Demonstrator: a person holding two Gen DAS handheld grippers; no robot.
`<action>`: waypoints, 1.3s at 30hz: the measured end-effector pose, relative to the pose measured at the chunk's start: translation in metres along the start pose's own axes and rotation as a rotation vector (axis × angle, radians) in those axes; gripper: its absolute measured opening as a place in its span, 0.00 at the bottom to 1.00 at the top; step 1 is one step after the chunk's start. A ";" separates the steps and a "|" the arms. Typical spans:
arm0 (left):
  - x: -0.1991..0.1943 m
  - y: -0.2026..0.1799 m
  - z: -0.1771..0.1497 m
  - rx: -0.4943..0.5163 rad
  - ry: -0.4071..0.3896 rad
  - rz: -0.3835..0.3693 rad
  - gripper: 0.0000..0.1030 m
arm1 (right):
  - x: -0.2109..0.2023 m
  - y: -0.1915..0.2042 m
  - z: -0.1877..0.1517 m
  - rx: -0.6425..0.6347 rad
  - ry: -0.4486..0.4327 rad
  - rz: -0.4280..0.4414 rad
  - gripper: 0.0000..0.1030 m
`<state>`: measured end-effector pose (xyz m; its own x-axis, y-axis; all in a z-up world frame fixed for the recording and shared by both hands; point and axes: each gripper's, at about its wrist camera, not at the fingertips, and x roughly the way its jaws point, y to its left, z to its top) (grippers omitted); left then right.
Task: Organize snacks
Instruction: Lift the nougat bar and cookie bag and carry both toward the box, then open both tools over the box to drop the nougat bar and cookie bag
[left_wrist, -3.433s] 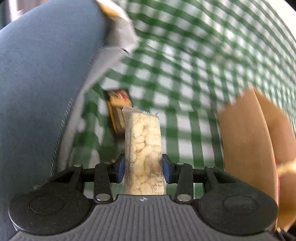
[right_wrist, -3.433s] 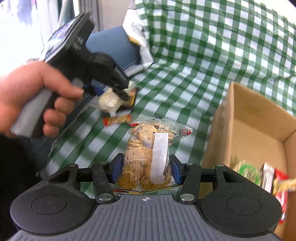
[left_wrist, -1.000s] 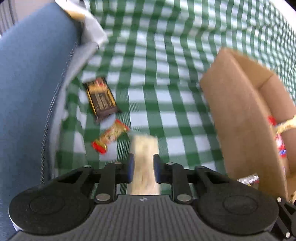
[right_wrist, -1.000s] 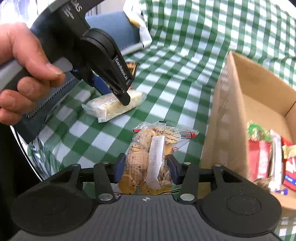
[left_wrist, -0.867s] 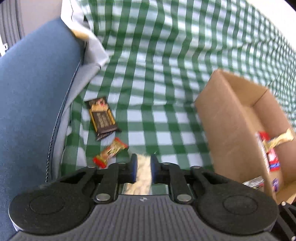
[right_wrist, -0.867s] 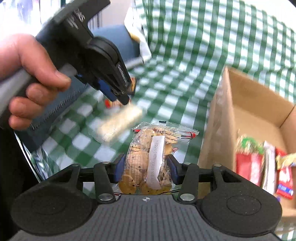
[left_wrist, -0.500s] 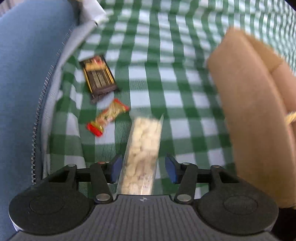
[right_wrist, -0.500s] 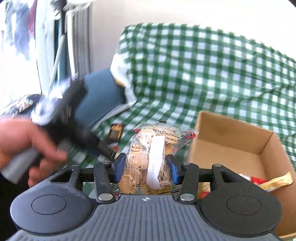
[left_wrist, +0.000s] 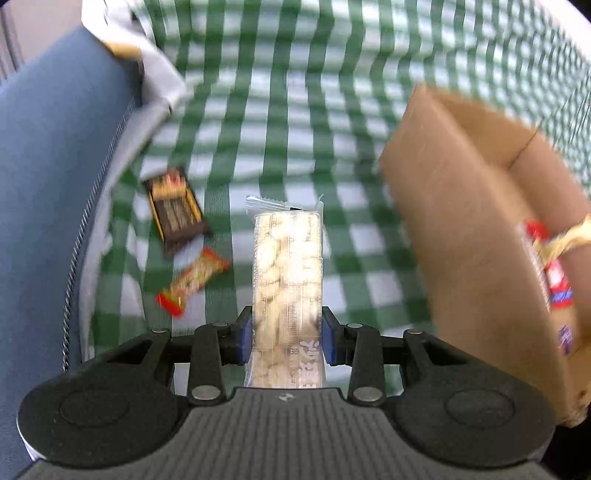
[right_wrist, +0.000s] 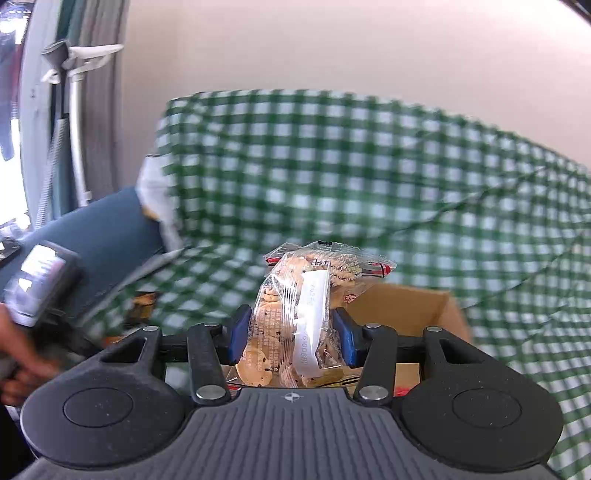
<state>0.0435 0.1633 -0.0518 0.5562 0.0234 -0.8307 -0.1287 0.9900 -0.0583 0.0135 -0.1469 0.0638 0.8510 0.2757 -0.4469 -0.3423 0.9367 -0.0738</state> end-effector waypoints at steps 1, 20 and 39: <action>-0.006 0.000 0.001 -0.013 -0.033 -0.008 0.39 | 0.002 -0.006 -0.005 0.009 -0.003 -0.022 0.49; -0.041 -0.078 0.017 0.011 -0.379 -0.088 0.39 | 0.011 -0.034 -0.039 0.041 -0.006 -0.177 0.48; -0.068 -0.101 0.010 0.021 -0.562 -0.219 0.39 | 0.020 -0.035 -0.038 0.075 -0.034 -0.241 0.49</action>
<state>0.0266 0.0630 0.0165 0.9175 -0.1172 -0.3801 0.0513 0.9825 -0.1791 0.0277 -0.1822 0.0236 0.9178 0.0481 -0.3941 -0.0983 0.9893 -0.1082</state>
